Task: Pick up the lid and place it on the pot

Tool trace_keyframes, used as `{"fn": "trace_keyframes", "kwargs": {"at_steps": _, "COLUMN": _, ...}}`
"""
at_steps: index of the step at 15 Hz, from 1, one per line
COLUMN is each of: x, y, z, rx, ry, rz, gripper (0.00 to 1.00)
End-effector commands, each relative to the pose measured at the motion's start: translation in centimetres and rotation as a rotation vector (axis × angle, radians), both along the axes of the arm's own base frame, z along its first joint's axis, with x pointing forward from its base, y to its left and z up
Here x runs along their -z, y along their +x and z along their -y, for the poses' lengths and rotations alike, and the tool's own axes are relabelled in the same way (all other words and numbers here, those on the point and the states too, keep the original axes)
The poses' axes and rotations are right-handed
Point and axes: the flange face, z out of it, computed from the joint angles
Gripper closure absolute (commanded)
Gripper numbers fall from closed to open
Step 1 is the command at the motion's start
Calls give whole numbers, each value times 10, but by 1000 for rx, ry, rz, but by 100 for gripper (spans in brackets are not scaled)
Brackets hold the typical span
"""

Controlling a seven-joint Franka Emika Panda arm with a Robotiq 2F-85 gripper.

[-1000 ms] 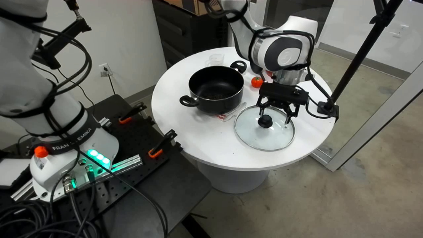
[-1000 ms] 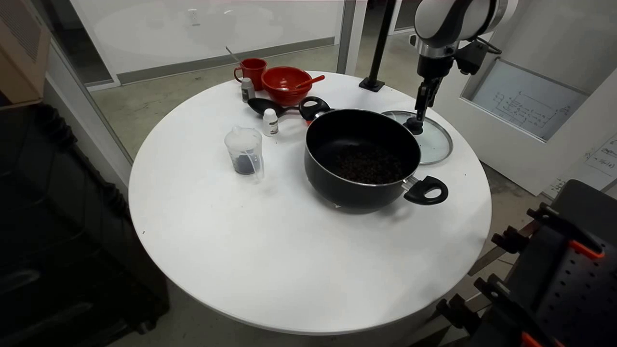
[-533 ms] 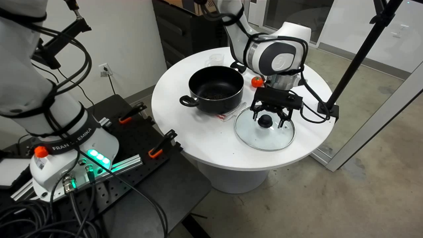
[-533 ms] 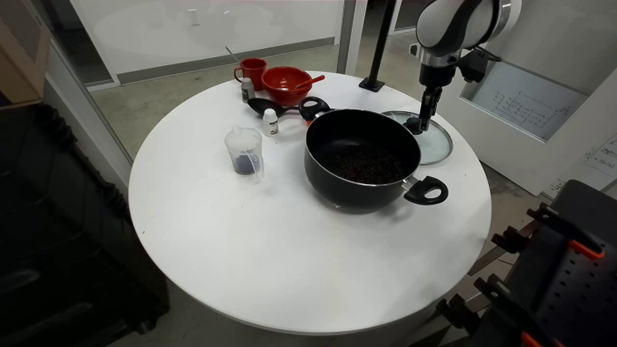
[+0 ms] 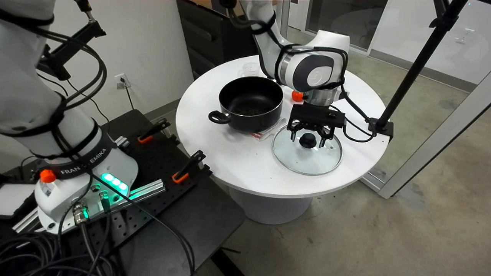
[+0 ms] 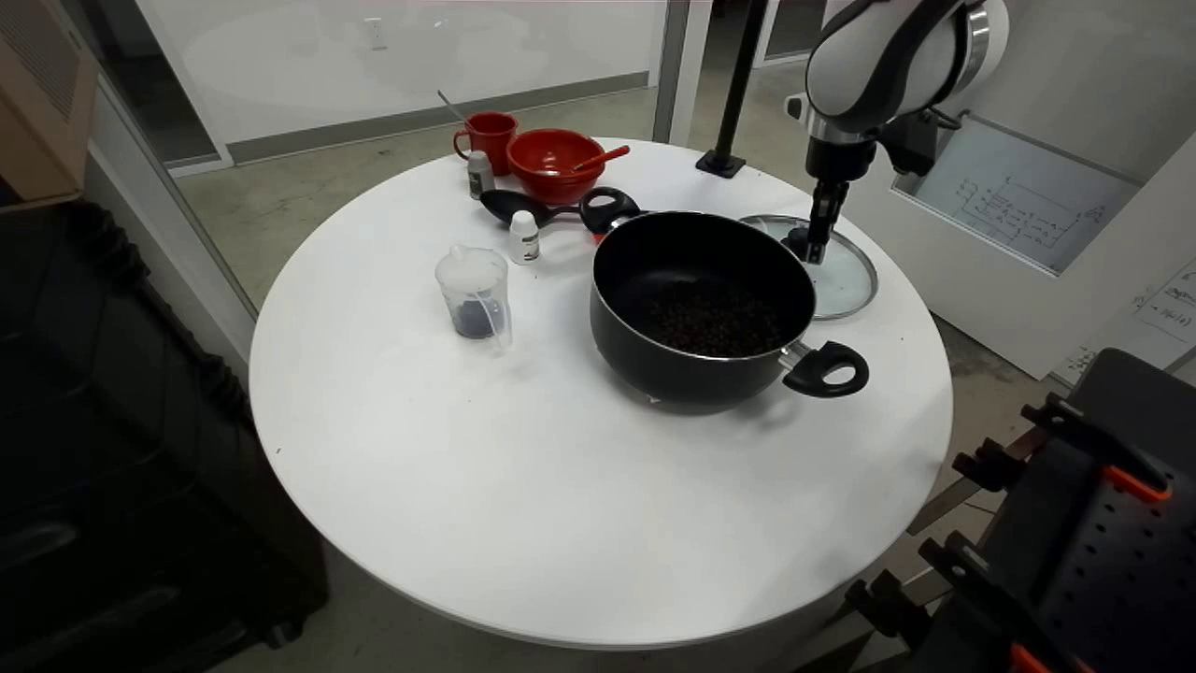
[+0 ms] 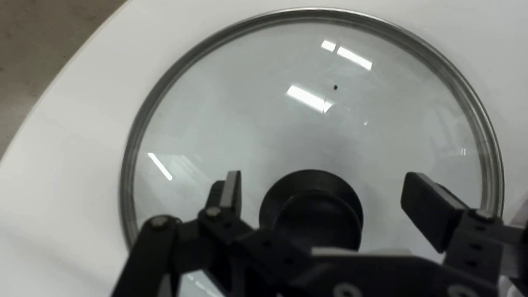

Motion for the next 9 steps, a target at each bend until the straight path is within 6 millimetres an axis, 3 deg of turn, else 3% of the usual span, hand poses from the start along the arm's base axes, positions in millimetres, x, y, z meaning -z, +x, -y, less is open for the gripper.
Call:
{"fn": "trace_keyframes", "kwargs": {"at_steps": 1, "x": -6, "y": -2, "z": -3, "rx": -29, "ry": -2, "rz": 23, "gripper": 33}}
{"fn": "trace_keyframes", "kwargs": {"at_steps": 8, "x": -9, "y": -2, "z": -2, "rx": -24, "ry": -10, "rz": 26, "gripper": 86}}
{"fn": "trace_keyframes", "kwargs": {"at_steps": 9, "x": -9, "y": -2, "z": -2, "rx": -23, "ry": -10, "rz": 24, "gripper": 42}}
